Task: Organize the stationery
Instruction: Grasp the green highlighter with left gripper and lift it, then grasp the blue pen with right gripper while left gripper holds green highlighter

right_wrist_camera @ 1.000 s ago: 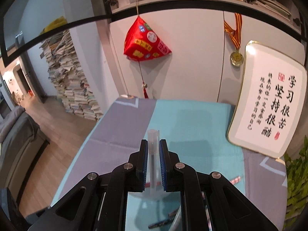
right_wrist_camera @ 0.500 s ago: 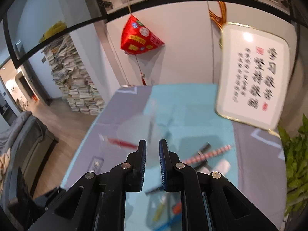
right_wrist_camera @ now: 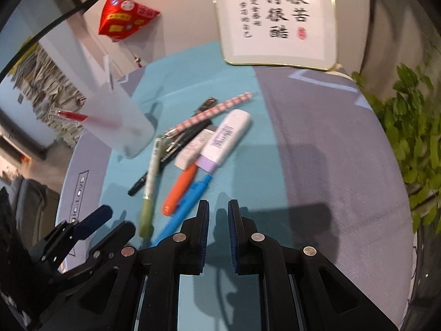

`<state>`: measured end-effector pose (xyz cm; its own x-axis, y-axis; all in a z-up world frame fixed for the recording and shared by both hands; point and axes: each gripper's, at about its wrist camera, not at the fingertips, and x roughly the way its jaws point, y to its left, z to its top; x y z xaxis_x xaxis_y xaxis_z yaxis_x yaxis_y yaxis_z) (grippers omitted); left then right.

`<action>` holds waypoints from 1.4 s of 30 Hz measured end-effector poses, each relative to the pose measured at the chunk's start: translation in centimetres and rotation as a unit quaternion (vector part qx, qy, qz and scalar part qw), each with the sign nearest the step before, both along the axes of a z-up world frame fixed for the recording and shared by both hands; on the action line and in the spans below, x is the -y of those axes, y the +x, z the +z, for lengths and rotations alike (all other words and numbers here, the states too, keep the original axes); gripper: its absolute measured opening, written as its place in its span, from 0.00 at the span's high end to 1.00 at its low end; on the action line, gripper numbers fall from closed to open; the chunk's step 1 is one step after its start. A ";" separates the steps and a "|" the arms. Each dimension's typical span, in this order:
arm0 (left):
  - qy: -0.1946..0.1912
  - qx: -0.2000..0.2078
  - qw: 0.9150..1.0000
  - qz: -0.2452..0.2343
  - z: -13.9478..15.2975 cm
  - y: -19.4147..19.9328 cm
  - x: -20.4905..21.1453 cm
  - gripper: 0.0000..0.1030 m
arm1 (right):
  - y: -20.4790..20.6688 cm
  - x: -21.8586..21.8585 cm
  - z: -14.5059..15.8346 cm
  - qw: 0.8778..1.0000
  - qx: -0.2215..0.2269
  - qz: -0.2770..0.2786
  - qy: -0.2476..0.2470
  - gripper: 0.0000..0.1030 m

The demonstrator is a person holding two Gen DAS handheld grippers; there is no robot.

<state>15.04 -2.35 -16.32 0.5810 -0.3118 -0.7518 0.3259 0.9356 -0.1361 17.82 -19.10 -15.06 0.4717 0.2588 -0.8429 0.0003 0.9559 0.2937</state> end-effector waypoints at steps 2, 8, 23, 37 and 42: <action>-0.002 -0.005 1.000 0.001 -0.2 0.5 0.4 0.62 | -0.5 0.5 0.1 1.000 0.004 -0.004 0.001 0.87; 0.012 -0.035 0.999 0.013 -1.4 3.0 1.7 0.82 | -0.9 1.8 -0.4 1.000 0.003 -0.008 0.016 0.88; -0.017 -0.040 0.999 0.025 -0.4 -0.6 -2.6 0.92 | -0.3 -0.3 -1.4 0.999 -0.017 0.020 0.019 0.87; -0.029 -0.022 0.998 0.046 -0.2 -4.5 -6.7 0.92 | 1.0 -6.2 -2.0 0.999 -0.048 0.003 0.013 0.55; -0.038 -0.025 0.998 0.049 -0.6 -4.3 -7.4 0.92 | 1.7 -7.1 -2.2 0.998 -0.057 -0.009 0.010 0.55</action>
<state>10.75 5.07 -16.89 0.5738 -0.3127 -0.7570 0.2245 0.9489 -0.2217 19.48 -12.03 -17.25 0.3784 0.2684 -0.8859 0.0514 0.9495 0.3096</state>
